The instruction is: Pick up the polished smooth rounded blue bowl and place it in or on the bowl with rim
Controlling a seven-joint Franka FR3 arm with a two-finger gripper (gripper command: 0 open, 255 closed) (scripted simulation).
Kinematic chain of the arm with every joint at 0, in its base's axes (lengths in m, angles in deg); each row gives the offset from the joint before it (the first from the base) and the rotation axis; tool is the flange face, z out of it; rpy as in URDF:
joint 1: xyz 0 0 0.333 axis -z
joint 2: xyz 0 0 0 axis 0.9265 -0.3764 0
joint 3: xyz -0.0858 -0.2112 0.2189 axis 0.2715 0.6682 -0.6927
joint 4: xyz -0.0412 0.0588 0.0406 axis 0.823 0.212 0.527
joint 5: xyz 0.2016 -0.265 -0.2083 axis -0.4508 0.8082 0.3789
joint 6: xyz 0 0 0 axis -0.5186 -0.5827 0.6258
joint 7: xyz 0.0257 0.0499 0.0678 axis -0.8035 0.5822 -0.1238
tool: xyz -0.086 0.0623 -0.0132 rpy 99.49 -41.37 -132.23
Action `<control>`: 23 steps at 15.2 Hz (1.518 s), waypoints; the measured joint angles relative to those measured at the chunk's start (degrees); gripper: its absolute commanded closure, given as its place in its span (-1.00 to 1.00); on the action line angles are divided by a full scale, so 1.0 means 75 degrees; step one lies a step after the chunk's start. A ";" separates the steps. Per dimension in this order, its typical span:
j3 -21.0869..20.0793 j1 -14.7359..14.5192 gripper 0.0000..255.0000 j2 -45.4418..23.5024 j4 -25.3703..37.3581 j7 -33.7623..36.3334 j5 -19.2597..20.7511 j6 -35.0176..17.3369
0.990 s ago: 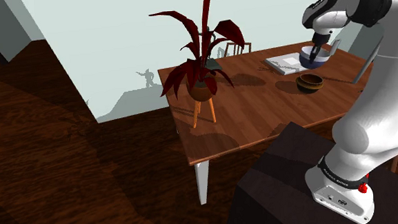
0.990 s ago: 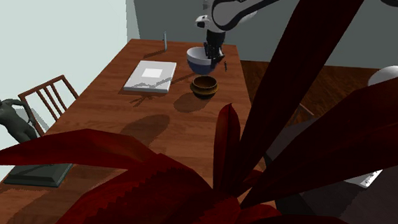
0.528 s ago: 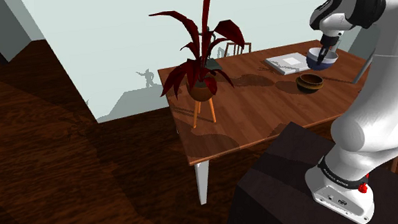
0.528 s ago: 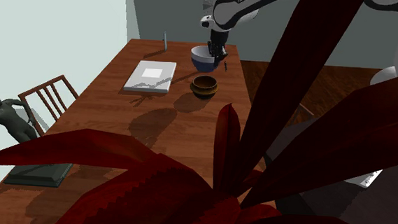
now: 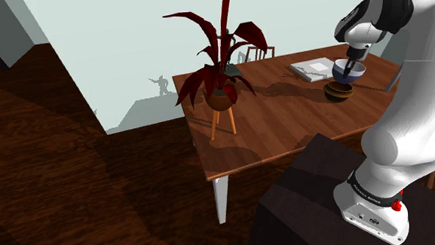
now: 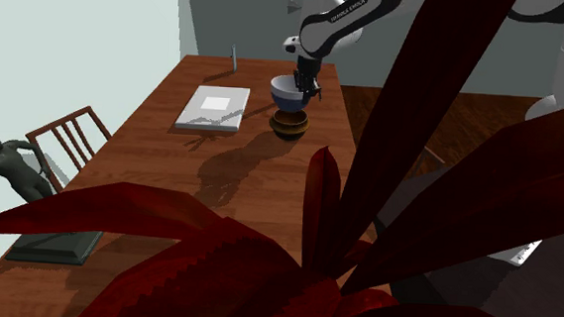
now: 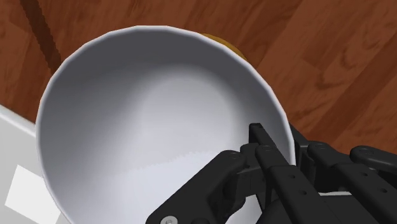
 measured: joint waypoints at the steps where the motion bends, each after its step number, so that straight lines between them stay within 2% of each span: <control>1: -0.0022 0.0021 1.00 -0.0064 -0.0004 -0.0023 -0.0039 -0.0063; 6: -0.0145 0.0100 1.00 -0.0365 -0.0141 -0.0126 -0.0233 -0.0474; 12: -0.0169 0.0127 1.00 -0.0429 -0.0145 -0.0155 -0.0272 -0.0540; 13: -0.0169 0.0128 -1.00 -0.0430 -0.0144 -0.0156 -0.0273 -0.0540; 19: -0.0169 0.0128 -1.00 -0.0429 -0.0141 -0.0156 -0.0273 -0.0542; 23: 0.0031 -0.0071 -1.00 0.0112 -0.0056 0.0062 0.0057 0.0030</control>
